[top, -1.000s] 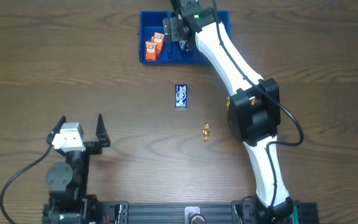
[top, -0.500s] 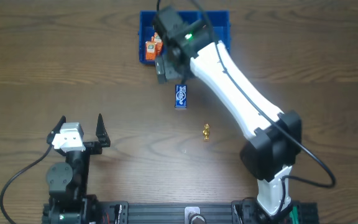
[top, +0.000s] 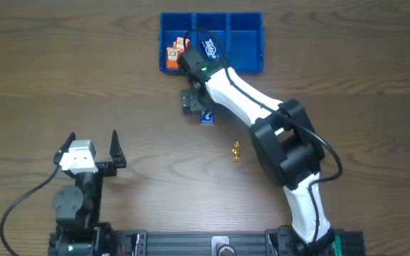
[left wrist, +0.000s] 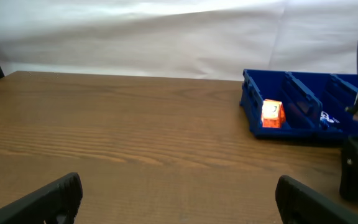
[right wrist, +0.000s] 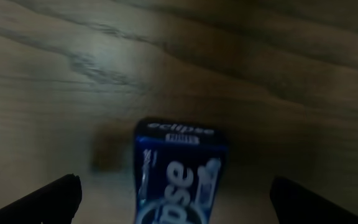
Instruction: Sort Candies Into Trays
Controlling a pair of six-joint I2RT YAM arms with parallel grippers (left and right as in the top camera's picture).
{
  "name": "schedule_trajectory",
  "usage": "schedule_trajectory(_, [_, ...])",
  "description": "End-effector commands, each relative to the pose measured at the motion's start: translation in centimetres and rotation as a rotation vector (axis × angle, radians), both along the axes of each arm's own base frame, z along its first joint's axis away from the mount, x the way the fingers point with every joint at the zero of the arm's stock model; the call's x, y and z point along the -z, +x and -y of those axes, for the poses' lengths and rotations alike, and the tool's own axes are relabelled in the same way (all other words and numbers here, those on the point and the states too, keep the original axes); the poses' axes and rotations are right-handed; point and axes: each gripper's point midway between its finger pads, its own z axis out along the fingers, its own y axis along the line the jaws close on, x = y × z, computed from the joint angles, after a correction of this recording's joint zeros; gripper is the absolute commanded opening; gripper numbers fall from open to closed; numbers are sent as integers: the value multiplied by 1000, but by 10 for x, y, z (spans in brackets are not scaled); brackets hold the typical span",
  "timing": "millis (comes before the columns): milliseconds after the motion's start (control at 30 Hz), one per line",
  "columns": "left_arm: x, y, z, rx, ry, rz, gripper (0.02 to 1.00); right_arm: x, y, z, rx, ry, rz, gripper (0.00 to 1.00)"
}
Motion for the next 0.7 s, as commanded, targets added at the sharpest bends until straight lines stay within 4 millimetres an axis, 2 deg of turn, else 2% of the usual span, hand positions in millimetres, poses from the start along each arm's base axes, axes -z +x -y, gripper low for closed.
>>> schedule_trajectory(33, [18,-1,-2,-11,5,-53,998,18,-4,3,22,-4,-45,833])
schedule_trajectory(133, [18,-1,-2,-11,5,-53,998,18,-5,3,35,-4,-49,590])
schedule_trajectory(233, [18,-1,-2,-11,5,-53,998,18,-6,4,40,-5,-52,454])
schedule_trajectory(300, [18,-1,-3,-12,5,-53,998,18,-6,4,40,-5,-52,314])
schedule_trajectory(400, [18,-1,-3,-12,5,-53,1000,11,-5,2,43,7,-41,264])
schedule_trajectory(467, [18,-1,-2,-11,5,-53,998,-47,3,0,39,59,66,237])
schedule_trajectory(500, [18,-1,-3,-12,5,-53,996,-88,10,2,42,84,156,237])
schedule_trajectory(567, [18,-1,-2,-11,5,-53,998,-156,19,9,31,122,289,233])
schedule_trajectory(633, [18,-1,-2,-11,5,-53,998,-228,43,25,41,104,434,218])
schedule_trajectory(667, [18,-1,-3,-12,5,-53,998,-251,61,31,32,97,502,211])
schedule_trajectory(700, [18,-1,-2,-11,5,-53,996,-261,73,32,28,101,533,209])
